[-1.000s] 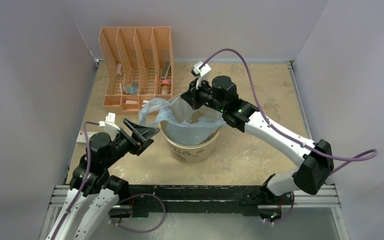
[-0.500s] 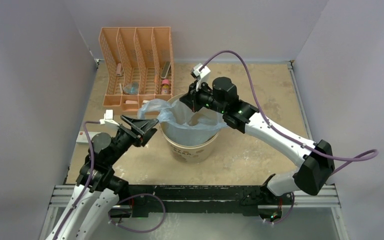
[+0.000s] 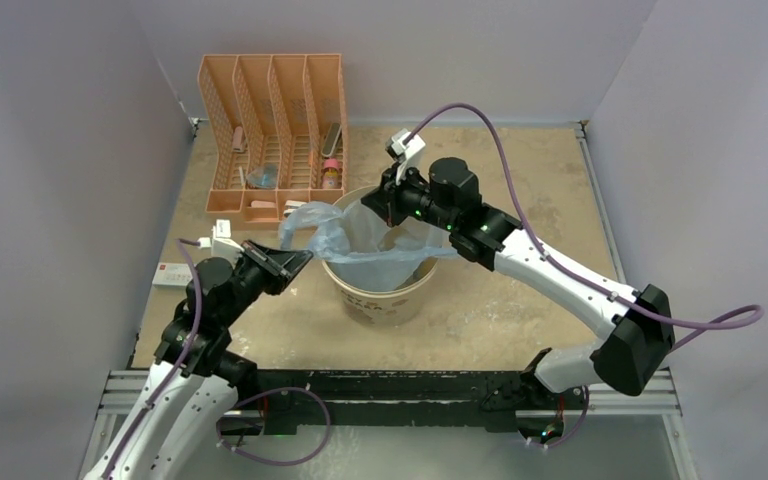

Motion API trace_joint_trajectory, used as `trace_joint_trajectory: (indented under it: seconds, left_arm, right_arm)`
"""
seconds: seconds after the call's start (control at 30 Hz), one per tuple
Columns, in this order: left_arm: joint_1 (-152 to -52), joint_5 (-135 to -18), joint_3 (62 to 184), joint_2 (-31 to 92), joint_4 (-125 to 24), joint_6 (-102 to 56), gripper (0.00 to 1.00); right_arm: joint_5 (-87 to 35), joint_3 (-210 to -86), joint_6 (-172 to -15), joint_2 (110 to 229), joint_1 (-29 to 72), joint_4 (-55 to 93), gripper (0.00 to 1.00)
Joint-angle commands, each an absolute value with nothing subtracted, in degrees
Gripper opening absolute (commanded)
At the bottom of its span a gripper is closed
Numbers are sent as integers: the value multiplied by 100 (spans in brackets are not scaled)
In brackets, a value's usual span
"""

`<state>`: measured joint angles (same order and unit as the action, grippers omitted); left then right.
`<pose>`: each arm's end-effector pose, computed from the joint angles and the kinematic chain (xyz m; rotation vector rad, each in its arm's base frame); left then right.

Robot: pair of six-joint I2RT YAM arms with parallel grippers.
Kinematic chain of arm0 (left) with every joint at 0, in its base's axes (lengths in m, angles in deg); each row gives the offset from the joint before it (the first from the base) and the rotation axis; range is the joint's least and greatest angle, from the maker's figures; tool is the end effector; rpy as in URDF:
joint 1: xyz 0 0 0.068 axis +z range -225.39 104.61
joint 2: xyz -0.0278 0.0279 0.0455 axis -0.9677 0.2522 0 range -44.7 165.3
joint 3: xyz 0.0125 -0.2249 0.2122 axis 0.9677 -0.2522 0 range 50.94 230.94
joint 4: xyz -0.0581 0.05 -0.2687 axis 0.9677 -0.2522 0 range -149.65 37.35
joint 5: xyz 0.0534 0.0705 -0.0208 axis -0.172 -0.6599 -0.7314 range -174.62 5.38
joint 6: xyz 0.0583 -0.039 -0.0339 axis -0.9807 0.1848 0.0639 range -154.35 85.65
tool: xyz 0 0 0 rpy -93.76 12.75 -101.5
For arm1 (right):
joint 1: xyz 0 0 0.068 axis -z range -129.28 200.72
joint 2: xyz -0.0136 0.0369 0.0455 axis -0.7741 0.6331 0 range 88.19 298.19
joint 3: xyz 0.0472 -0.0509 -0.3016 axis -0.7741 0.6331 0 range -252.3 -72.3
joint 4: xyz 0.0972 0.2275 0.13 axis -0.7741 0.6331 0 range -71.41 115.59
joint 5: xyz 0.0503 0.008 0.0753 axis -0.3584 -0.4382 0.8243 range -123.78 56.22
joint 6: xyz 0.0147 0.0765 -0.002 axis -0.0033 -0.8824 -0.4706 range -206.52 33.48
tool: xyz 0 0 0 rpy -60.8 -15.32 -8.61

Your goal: Put the trash bags into the trash bin

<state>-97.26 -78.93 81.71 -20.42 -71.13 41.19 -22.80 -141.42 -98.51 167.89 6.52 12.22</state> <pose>0.1253 -0.0573 0.2978 -0.8214 1.7997 -1.2674 0.2604 0.2710 0.4107 -0.6231 1.6055 0.8962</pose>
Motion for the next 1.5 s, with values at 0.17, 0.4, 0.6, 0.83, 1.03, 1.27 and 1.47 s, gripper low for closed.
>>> trace_joint_trajectory:
  seconds: [0.17, 0.4, 0.6, 0.83, 1.03, 1.27, 1.47]
  left_arm:
    - [-9710, -8313, 8624, -2297, -8536, 2787, 0]
    - [-9710, -8446, 8882, -2039, -8967, 1952, 0]
    - [-9710, -8131, 8972, -1545, -9012, 1737, 19]
    - [-9710, -8520, 9488, -1670, -9344, 1364, 47]
    - [-9710, -9059, 10449, -1795, -9698, 803, 59]
    - [-9710, -7881, 11184, -1544, -8753, -1582, 68]
    - [-9711, -6625, 12135, 108, -8601, -3097, 68]
  right_arm:
    - [-3329, -14566, -9964, 17005, 701, 1008, 0]
    - [-3361, -15014, -9806, 17451, 765, 1097, 0]
    - [-3571, -15180, -9708, 17678, 757, 1205, 0]
    - [-3554, -15432, -9549, 17797, 760, 1524, 2]
    - [-3405, -15411, -9435, 17661, 759, 1497, 4]
    - [-3159, -15400, -9408, 17607, 758, 1567, 4]
    - [-2986, -15272, -9401, 17420, 760, 1512, 4]
